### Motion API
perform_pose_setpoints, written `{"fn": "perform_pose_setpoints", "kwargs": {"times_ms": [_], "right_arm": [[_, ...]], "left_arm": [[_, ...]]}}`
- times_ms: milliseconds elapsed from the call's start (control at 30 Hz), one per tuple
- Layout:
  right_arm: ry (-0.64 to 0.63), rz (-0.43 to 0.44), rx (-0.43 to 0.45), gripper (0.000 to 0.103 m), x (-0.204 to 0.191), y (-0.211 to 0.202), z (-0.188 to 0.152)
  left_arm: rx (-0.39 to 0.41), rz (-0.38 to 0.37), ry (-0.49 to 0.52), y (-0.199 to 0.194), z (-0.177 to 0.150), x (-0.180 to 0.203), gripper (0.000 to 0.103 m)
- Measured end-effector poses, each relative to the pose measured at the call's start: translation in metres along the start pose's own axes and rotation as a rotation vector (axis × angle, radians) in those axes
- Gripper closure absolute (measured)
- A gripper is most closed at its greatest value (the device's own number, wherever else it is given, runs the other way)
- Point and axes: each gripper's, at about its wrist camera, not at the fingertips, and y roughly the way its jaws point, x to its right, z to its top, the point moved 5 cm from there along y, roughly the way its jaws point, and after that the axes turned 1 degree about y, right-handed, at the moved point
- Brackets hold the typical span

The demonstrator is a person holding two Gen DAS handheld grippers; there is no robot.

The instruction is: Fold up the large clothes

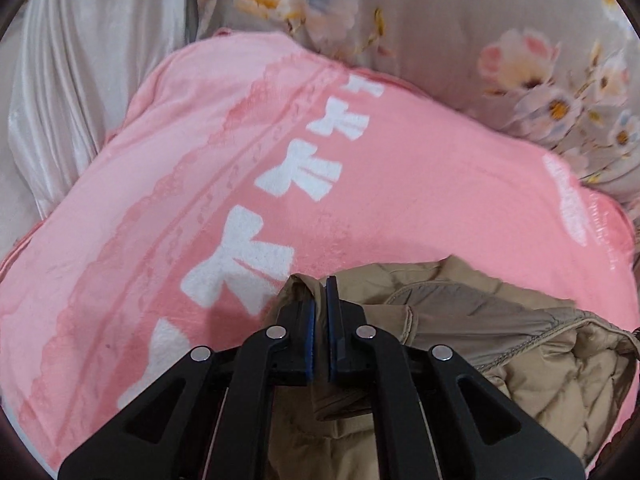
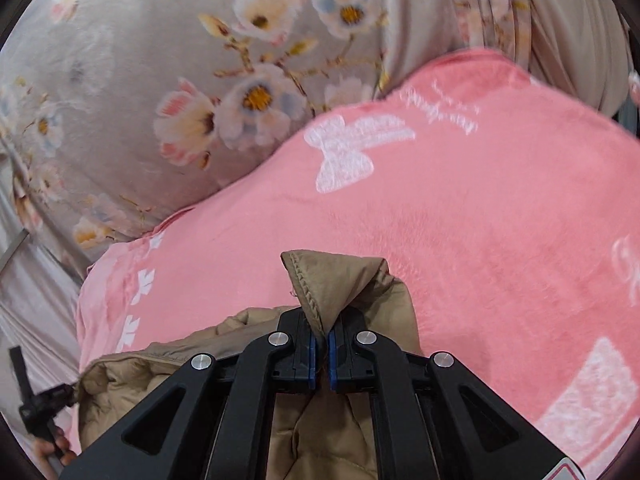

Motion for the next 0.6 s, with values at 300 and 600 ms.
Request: {"fn": "perform_pose_setpoints", "kwargs": {"times_ms": [300, 600], "right_arm": [[-0.025, -0.056, -0.085, 0.099, 0.012, 0.054, -0.029], [-0.065, -0.087, -0.099, 0.100, 0.012, 0.071, -0.042]], "left_arm": [[-0.046, 0.036, 0.063, 0.061, -0.020, 0.013, 0.097], [0.012, 0.017, 0.055, 0.074, -0.026, 0.014, 0.096]]}}
